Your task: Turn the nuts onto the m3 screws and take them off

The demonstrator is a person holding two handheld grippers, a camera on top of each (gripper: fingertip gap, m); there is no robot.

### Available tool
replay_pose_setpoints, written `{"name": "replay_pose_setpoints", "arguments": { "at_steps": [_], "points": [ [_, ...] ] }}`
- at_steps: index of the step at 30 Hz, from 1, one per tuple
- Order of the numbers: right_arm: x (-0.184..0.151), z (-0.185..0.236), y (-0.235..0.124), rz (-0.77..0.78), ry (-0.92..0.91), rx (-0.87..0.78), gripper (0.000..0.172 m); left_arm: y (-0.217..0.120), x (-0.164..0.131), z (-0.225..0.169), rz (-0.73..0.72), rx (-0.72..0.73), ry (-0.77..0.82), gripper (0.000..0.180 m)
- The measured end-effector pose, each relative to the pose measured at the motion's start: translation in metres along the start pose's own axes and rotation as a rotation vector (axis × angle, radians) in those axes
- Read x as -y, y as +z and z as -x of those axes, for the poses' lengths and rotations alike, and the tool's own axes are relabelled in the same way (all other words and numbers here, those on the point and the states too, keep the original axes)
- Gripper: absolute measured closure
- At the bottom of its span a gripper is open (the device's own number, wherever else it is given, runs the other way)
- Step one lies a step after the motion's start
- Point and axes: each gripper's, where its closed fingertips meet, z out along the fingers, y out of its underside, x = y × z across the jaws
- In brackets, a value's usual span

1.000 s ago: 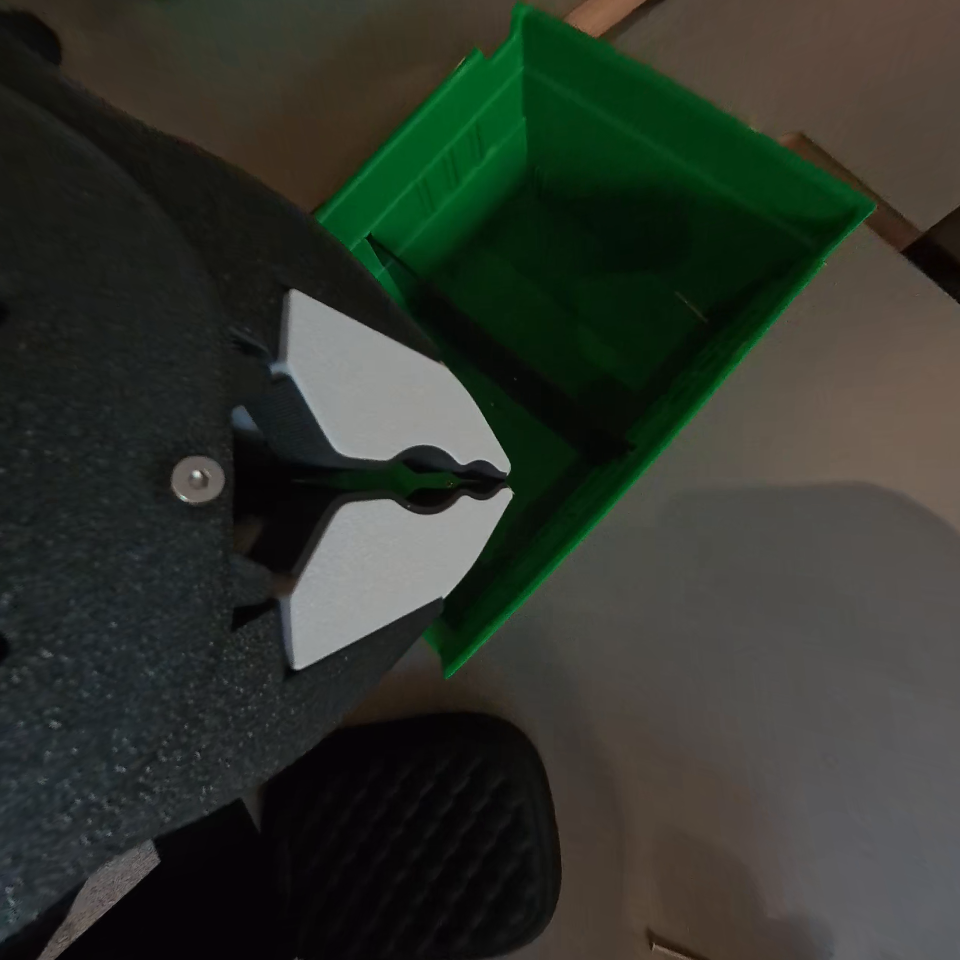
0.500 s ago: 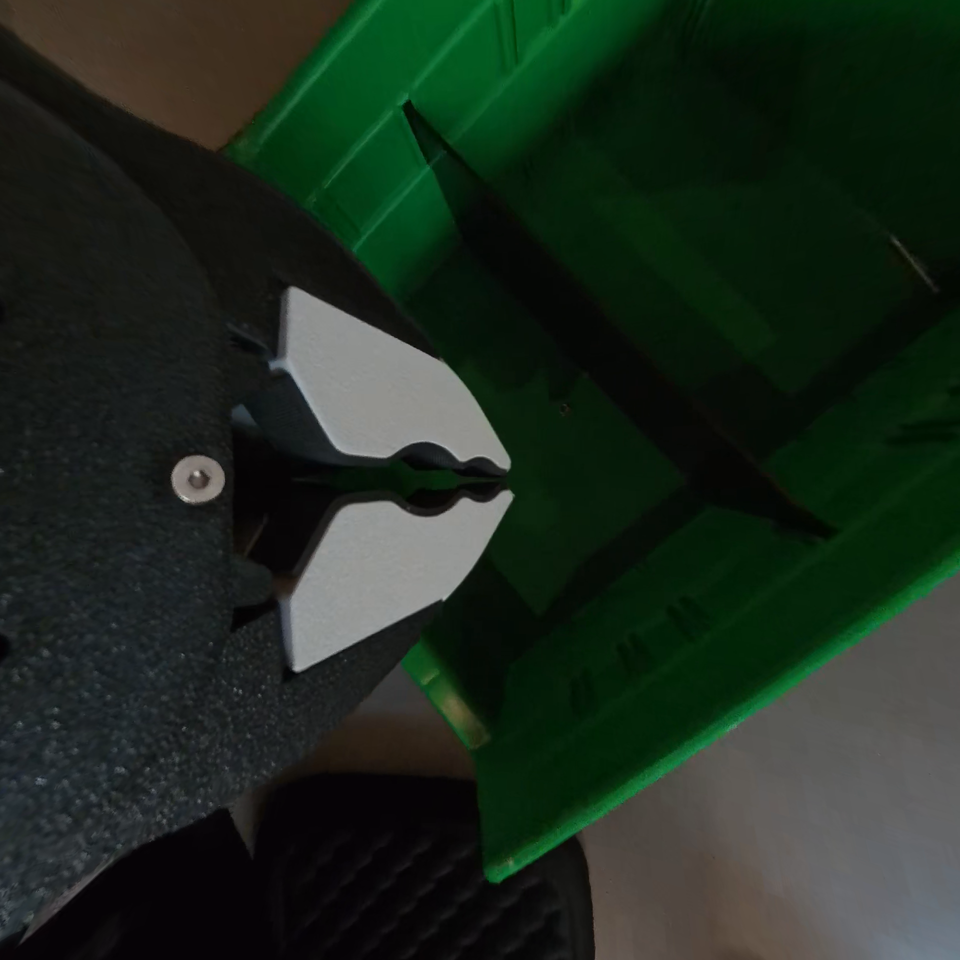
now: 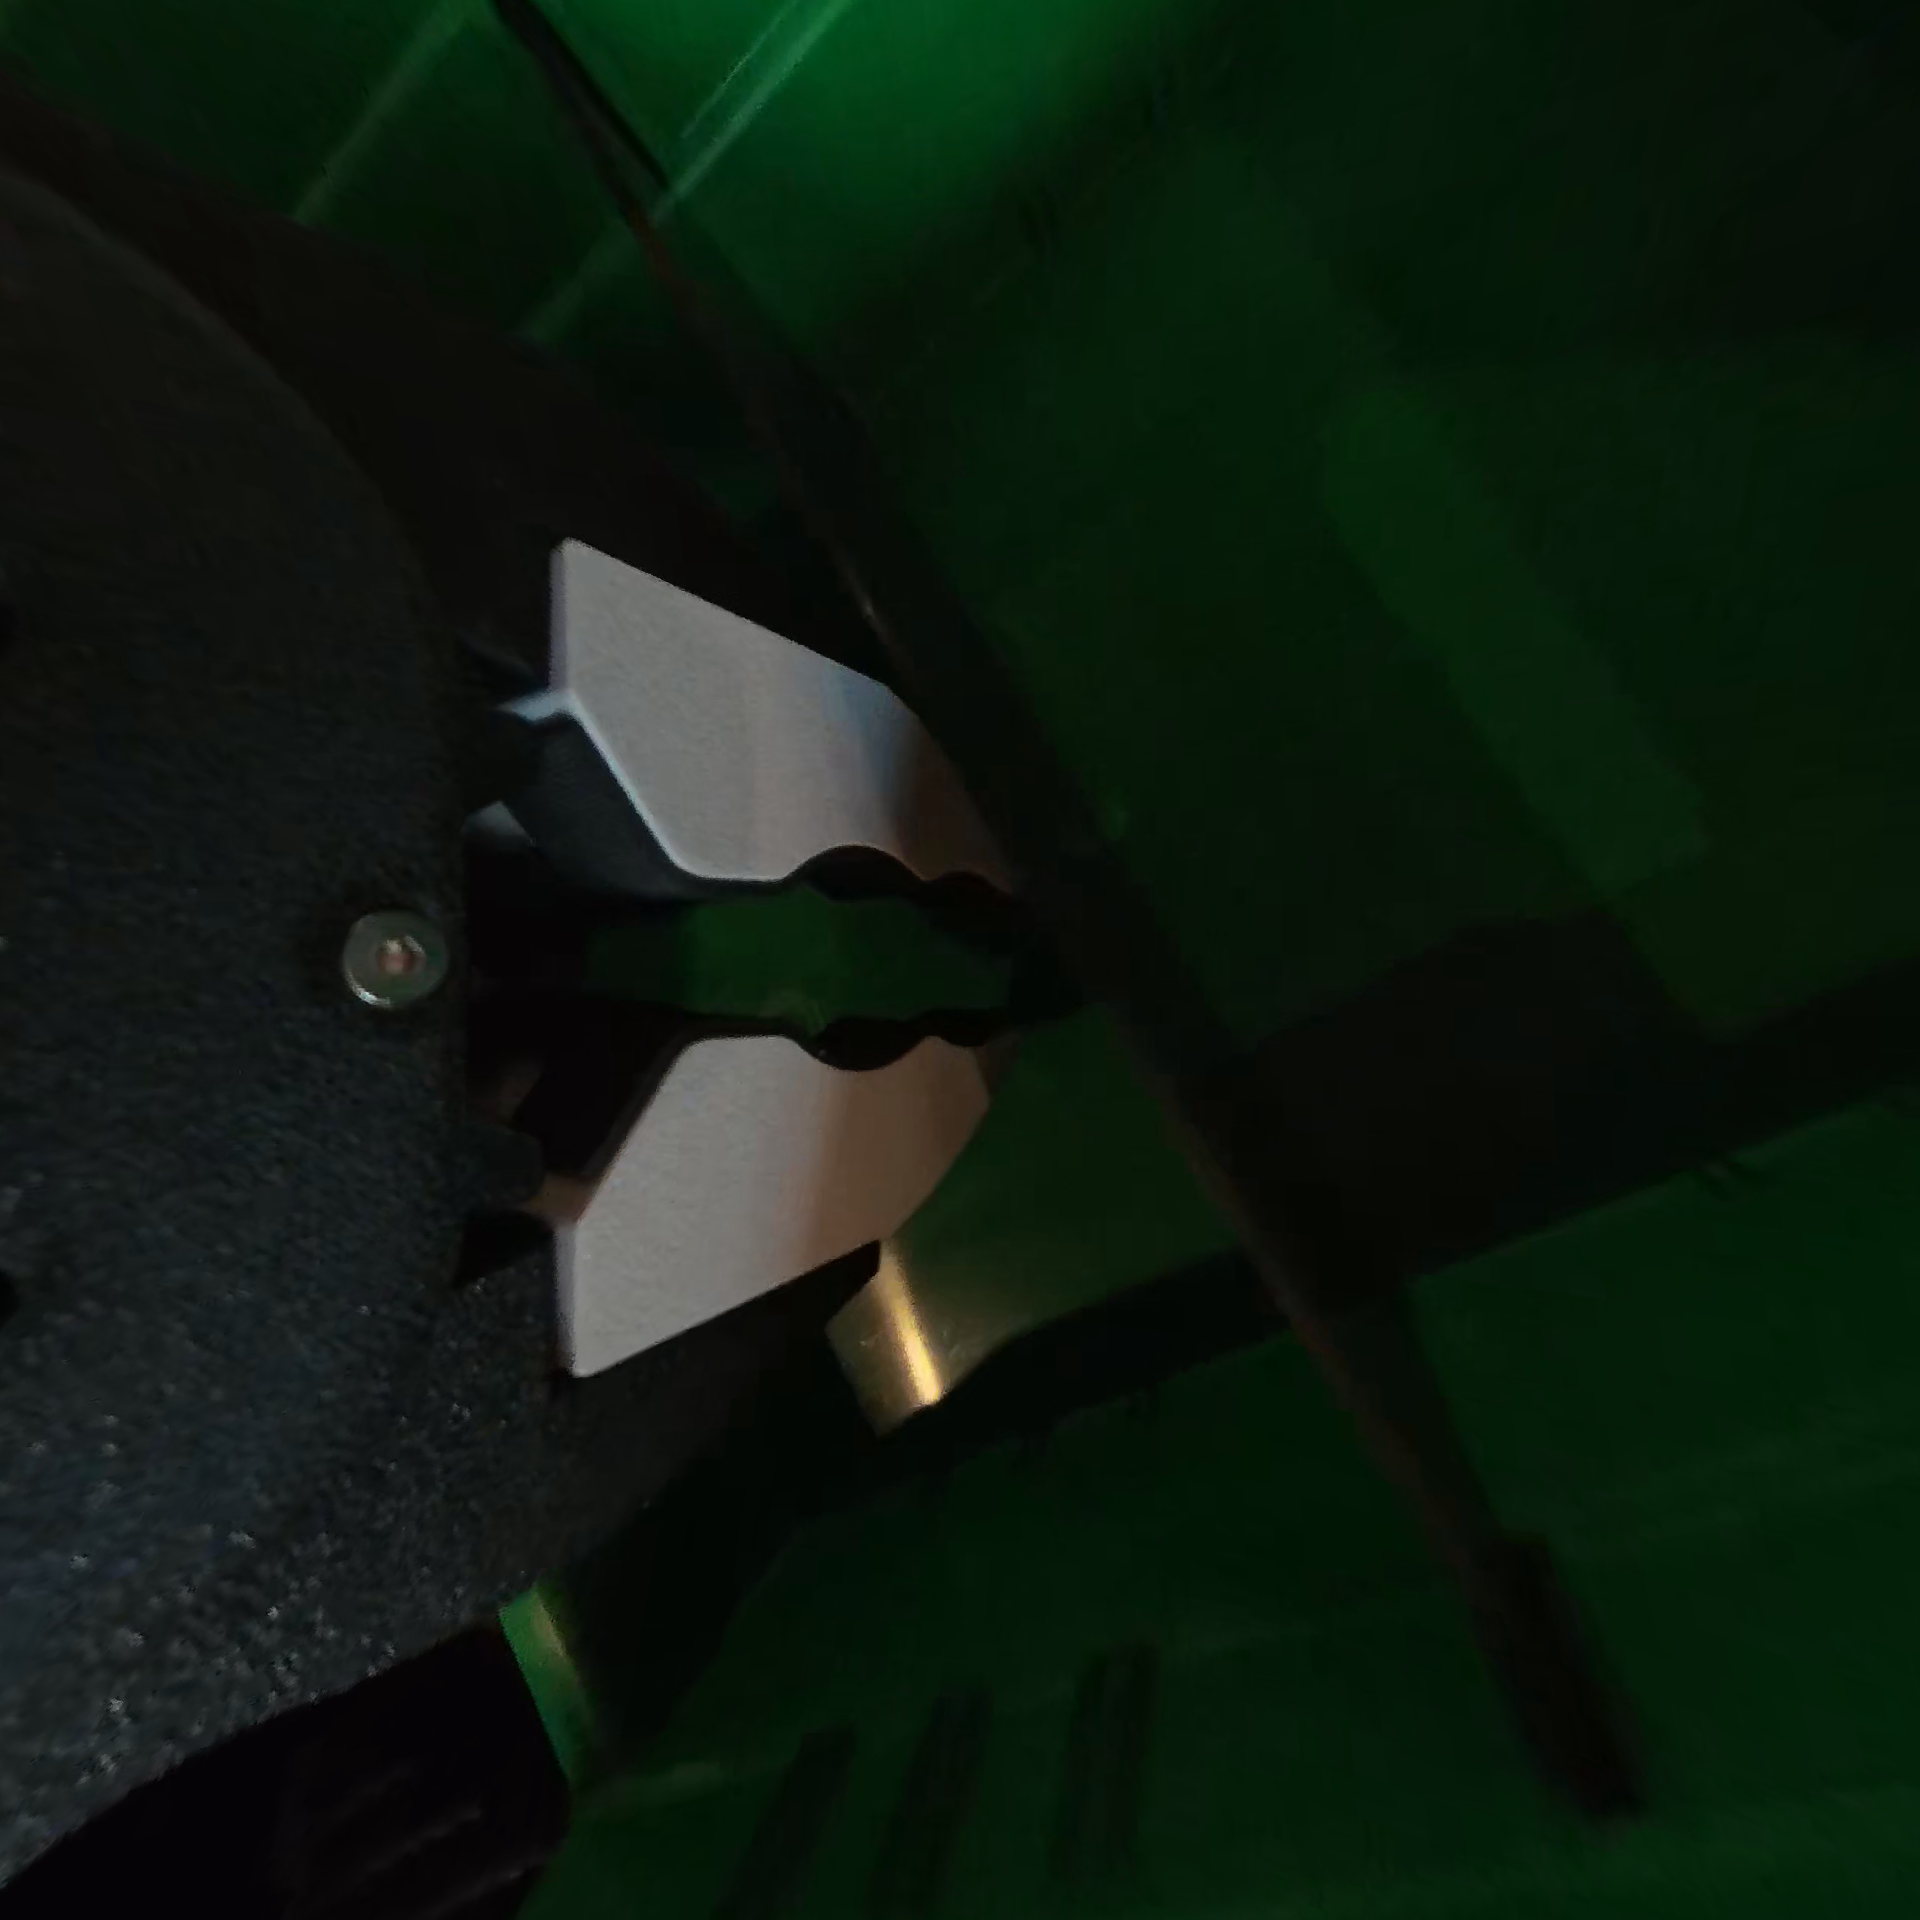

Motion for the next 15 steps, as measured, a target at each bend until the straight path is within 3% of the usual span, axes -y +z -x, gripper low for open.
{"name": "replay_pose_setpoints", "arguments": {
  "at_steps": [15],
  "points": [
    [-0.0007, 0.0003, 0.0004, 0.008, -0.016, -0.007, 0.146, 0.0031, 0.0017, 0.0067, 0.041, 0.002, -0.02, 0.163]
  ]
}}
